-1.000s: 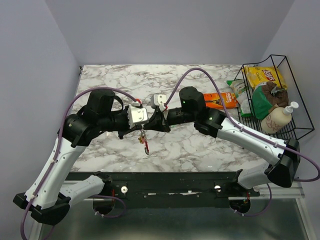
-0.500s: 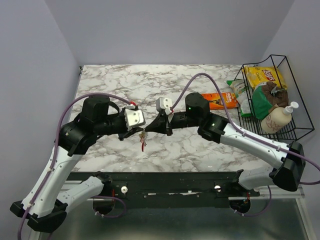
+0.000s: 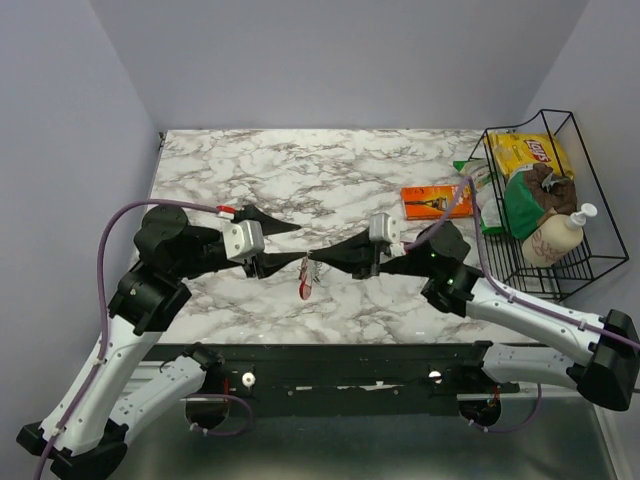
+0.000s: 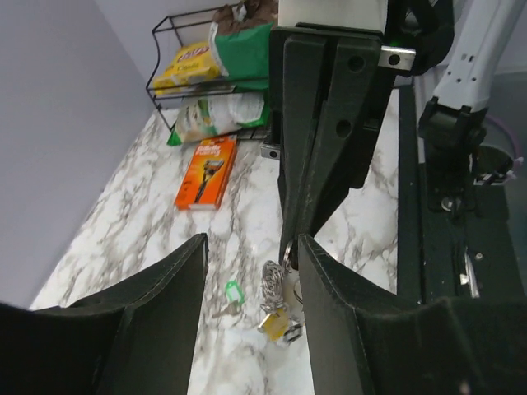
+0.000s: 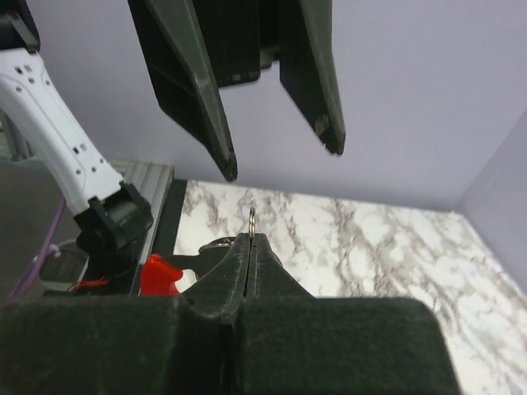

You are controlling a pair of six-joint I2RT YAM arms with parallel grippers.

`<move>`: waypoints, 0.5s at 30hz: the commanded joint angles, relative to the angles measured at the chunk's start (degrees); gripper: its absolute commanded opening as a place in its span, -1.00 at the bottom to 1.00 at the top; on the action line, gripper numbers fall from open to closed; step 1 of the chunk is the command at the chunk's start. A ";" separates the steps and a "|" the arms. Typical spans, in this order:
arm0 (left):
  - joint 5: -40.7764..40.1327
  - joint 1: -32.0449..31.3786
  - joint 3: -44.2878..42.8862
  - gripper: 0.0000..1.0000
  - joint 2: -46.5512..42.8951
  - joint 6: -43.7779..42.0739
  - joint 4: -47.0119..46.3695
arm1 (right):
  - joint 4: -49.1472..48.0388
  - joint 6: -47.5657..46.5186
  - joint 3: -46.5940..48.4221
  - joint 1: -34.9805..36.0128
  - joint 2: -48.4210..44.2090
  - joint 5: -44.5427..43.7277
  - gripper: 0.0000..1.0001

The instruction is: Put the keys on the keyring

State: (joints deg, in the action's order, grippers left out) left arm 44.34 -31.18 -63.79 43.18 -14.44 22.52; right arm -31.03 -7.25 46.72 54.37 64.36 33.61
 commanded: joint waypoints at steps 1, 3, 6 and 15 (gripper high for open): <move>9.97 0.51 3.32 0.13 -2.39 6.69 -13.97 | -16.42 2.75 -2.59 0.21 -3.45 -1.26 -0.99; 11.90 0.59 4.28 0.13 -2.75 9.15 -16.36 | -21.25 3.99 -3.47 0.30 -3.80 -0.39 -0.99; 12.70 0.68 6.13 0.13 -3.98 12.66 -21.98 | -26.18 6.27 -4.35 0.30 -3.54 1.63 -0.99; 16.92 0.77 9.38 -0.10 -3.63 20.67 -34.46 | -32.78 9.97 -5.67 0.21 -3.71 4.80 -0.99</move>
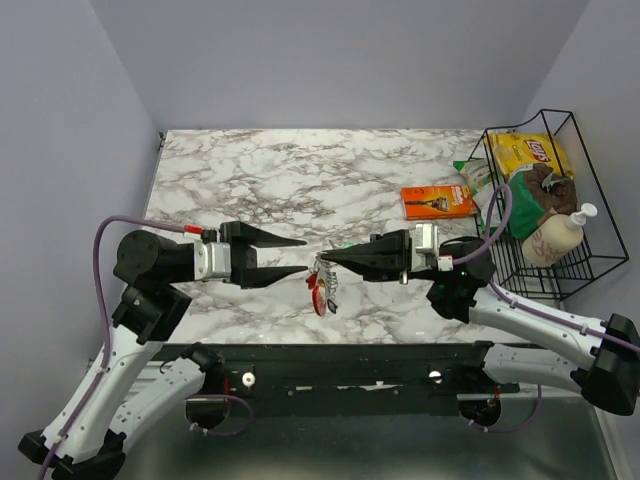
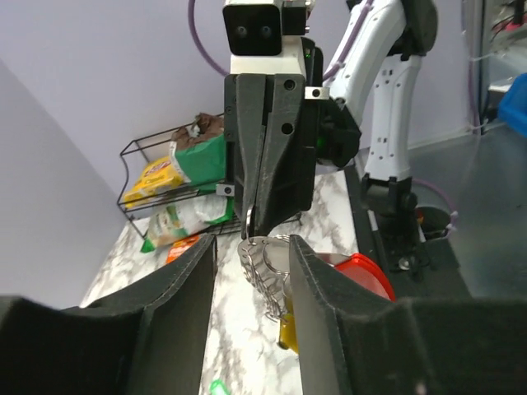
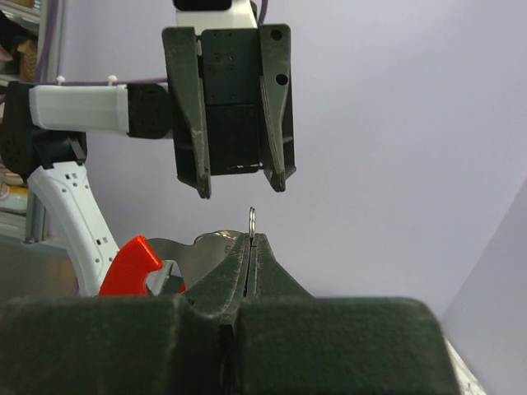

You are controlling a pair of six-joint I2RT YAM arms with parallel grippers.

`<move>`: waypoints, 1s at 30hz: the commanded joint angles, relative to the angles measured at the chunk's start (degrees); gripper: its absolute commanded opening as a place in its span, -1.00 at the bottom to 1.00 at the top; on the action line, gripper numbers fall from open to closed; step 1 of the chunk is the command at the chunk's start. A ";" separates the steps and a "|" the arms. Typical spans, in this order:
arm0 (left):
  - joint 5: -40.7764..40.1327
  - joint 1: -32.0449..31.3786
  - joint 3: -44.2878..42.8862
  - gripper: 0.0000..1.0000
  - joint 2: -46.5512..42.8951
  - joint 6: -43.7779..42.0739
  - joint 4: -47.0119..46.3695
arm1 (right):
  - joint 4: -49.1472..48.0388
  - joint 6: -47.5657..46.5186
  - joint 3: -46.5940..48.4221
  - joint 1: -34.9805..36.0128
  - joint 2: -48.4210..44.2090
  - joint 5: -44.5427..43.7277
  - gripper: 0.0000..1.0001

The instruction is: Put the keys on the keyring

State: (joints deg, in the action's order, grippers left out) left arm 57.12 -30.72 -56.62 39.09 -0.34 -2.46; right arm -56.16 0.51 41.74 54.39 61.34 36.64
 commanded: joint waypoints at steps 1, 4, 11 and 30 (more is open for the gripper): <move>4.48 0.40 2.30 -0.15 1.16 7.45 -10.71 | -8.08 2.65 -0.78 0.28 -0.70 1.85 -0.99; 5.36 0.40 2.65 -0.23 2.21 8.25 -12.04 | -9.40 3.61 -0.69 0.19 -0.52 2.29 -0.99; 7.12 0.40 2.92 -0.28 4.76 12.38 -18.53 | -11.78 5.29 0.01 0.28 1.23 3.26 -0.99; 10.73 0.31 3.71 -0.36 7.31 16.33 -22.94 | -11.43 5.02 0.54 0.19 2.90 2.20 -0.99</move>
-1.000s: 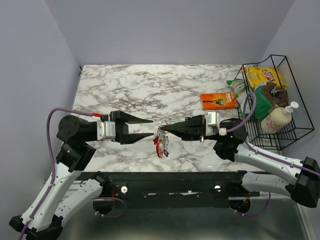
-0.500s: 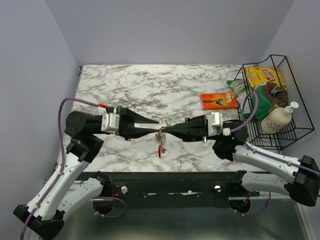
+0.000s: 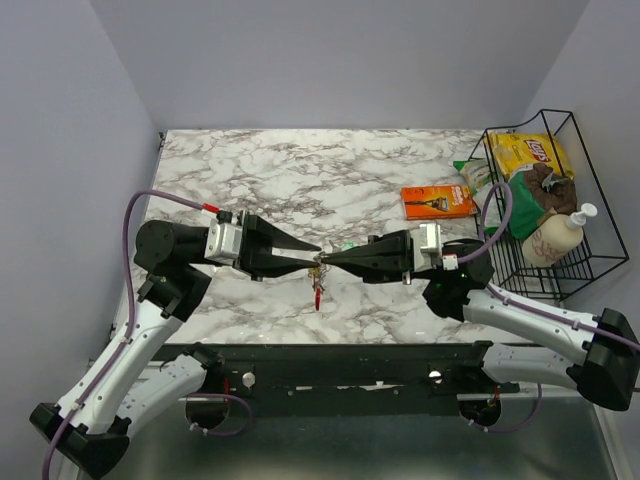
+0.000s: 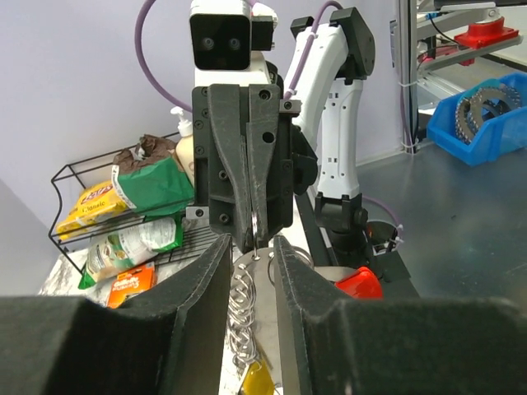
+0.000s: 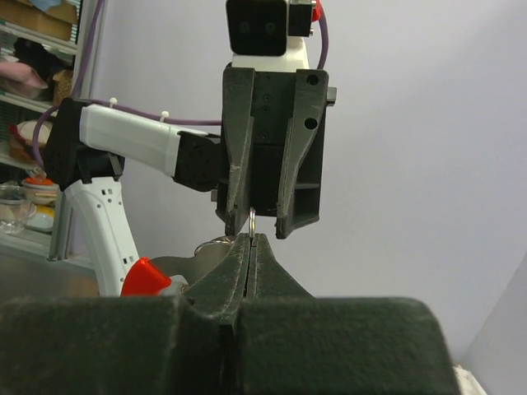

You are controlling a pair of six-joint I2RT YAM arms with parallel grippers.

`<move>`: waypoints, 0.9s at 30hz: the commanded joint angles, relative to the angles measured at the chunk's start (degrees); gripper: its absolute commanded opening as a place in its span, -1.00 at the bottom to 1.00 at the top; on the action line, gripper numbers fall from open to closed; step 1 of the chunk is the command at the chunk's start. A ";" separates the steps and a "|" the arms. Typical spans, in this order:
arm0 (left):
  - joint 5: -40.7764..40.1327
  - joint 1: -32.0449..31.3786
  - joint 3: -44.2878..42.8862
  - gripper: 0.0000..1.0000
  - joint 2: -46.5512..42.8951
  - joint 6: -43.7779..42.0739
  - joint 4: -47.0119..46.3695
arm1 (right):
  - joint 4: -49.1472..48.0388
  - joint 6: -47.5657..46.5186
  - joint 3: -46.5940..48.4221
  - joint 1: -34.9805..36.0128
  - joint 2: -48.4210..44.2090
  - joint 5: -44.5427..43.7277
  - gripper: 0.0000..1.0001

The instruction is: Put the keys on the keyring

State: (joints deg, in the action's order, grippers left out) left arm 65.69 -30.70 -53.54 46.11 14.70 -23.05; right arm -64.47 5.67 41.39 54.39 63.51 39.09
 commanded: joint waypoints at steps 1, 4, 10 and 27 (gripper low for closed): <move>2.16 0.29 0.63 -0.41 0.39 1.65 -2.61 | -3.12 -0.05 0.98 0.28 0.83 -0.24 -0.99; 2.60 0.29 0.54 -0.58 0.91 1.65 -2.70 | -3.12 -0.05 0.98 0.28 1.09 -0.33 -0.99; 3.92 0.38 0.01 -1.00 1.79 0.07 -0.78 | -3.03 -0.13 0.80 0.19 0.92 -0.95 -0.99; -10.22 0.29 -20.98 -1.00 5.31 -36.13 57.38 | 26.11 -16.91 4.74 0.28 -6.12 -10.18 0.22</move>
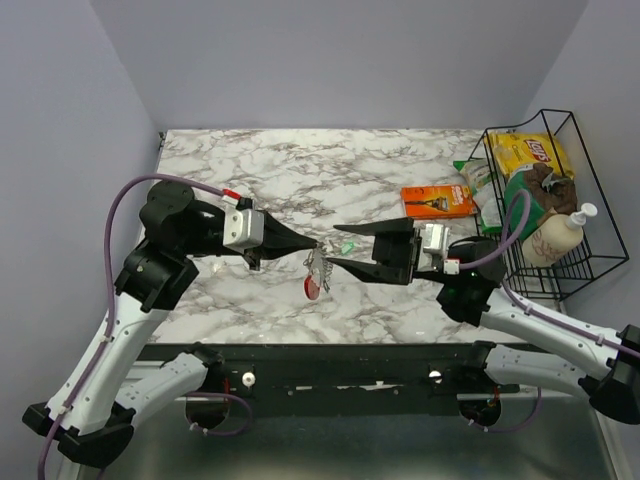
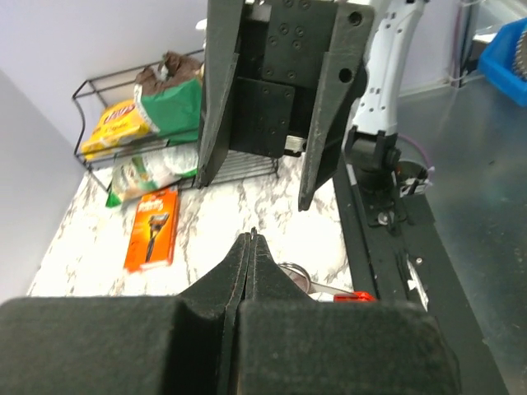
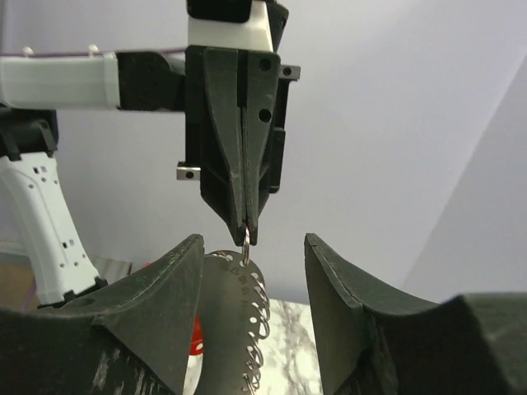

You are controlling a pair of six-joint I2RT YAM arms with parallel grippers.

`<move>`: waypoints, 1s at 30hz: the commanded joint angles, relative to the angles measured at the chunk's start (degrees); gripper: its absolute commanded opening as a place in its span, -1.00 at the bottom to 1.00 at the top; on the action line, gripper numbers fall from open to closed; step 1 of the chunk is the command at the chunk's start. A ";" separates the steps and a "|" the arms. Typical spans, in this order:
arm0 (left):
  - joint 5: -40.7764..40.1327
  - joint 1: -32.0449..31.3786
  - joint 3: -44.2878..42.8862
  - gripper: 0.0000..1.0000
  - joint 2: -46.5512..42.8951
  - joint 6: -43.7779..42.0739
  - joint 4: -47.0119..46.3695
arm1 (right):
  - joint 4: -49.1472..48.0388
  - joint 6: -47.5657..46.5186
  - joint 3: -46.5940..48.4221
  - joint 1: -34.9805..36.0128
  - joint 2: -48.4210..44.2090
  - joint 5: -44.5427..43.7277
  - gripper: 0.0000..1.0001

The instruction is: Put the keys on the keyring

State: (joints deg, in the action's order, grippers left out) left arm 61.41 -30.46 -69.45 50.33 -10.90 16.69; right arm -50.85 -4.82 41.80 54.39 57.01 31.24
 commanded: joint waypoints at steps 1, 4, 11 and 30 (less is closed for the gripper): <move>-6.56 0.05 -5.78 -1.00 1.44 -11.33 19.16 | 14.01 -6.87 5.39 0.19 0.90 -1.81 0.22; -8.67 0.05 -8.15 -1.00 2.32 -13.62 23.47 | 19.46 -7.57 9.24 0.19 3.27 1.62 0.22; -11.48 0.05 -11.84 -1.00 3.38 -17.58 29.80 | 24.40 -8.36 12.43 0.19 6.62 4.44 0.10; -9.64 -0.04 -10.53 -1.00 2.59 -18.46 29.37 | 27.38 -8.89 14.80 0.19 10.57 6.90 -0.35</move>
State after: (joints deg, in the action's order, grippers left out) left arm 50.54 -30.46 -80.14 54.33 -29.21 48.05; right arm -25.50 -13.54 54.50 54.39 66.81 36.34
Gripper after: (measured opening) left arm 0.008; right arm 0.352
